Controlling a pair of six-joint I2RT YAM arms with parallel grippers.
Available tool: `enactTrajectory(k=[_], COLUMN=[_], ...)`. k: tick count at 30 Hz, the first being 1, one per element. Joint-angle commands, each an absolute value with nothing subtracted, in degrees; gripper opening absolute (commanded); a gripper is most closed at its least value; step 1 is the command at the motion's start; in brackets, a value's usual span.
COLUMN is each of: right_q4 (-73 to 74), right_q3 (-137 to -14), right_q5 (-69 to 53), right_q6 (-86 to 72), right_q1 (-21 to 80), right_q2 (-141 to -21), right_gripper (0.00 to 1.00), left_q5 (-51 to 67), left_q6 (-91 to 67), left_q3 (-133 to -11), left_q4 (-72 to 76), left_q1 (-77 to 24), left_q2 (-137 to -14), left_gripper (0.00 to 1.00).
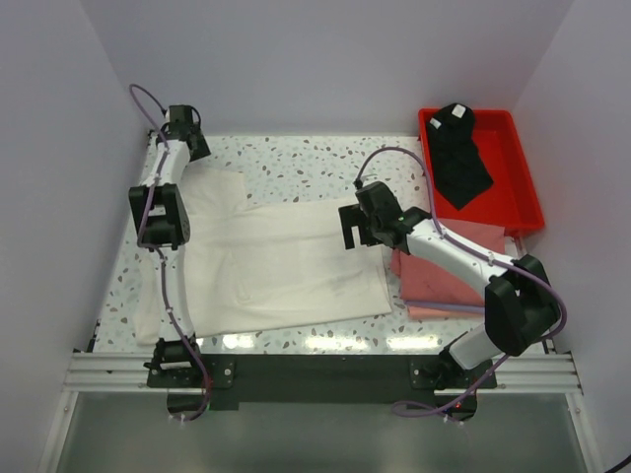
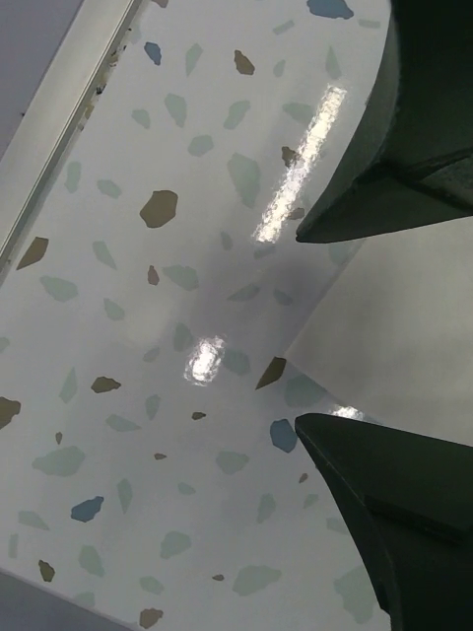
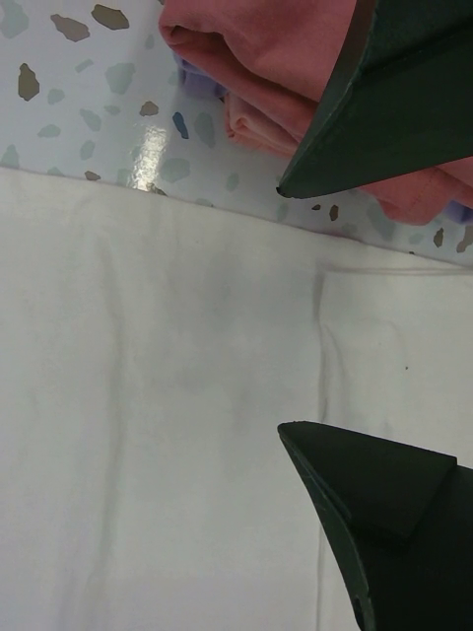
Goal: Fold and stack the t-shirts
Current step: Fold the tshirt
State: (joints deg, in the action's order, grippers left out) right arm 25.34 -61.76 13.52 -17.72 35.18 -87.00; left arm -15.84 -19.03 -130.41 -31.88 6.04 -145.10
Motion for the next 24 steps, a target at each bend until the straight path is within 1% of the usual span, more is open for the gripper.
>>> enactTrajectory(k=[1,3,7,8,10,15,19,20,22,23,24], right_q4=[25.05,24.96,25.05,25.05,25.05,25.14,25.75,26.19,26.45,26.46,26.28], right_q3=[-62.93,-62.93,-63.19,-63.19,-63.11,-62.93,-63.54,-64.15,-64.42,-64.34,-64.34], right_q5=[14.06,13.98,13.62,13.45,13.36,13.45,13.80,13.97,14.41,14.59,14.59], right_q6=[-17.05,-17.05,-17.14,-17.14,-16.96,-16.96,-17.05,-17.05,-17.31,-17.23,-17.40], right_q1=[34.98,34.98,34.98,34.98,34.98,34.98,34.98,34.98,34.89,34.89,34.89], right_q2=[-86.39,-86.74,-87.19,-87.19,-87.10,-86.92,-87.62,-87.97,-88.24,-88.24,-88.16], right_gripper=[0.99,0.99,0.99,0.99,0.99,0.99,0.99,0.99,0.99,0.99,0.99], left_q5=[-16.96,-16.88,-16.96,-16.70,-16.44,-14.94,-14.68,-14.76,-14.68,-14.68,-14.59], left_q6=[-16.96,-17.49,-18.01,-17.76,-18.02,-17.67,-17.14,-16.88,-16.44,-16.26,-16.09], left_q3=[-133.59,-133.16,-132.19,-132.10,-131.92,-131.31,-125.87,-125.60,-125.51,-125.42,-125.33], left_q4=[-28.65,-28.92,-30.14,-30.23,-30.85,-32.25,-30.85,-31.02,-31.99,-32.25,-32.69], left_q1=[6.59,6.68,6.68,6.77,6.77,6.85,6.85,6.77,6.86,6.77,6.77], left_q2=[-147.39,-148.01,-148.97,-149.41,-149.85,-149.77,-146.96,-146.52,-146.43,-146.34,-146.34], left_gripper=[0.73,0.70,0.66,0.62,0.59,0.42,0.35,0.28,0.20,0.11,0.06])
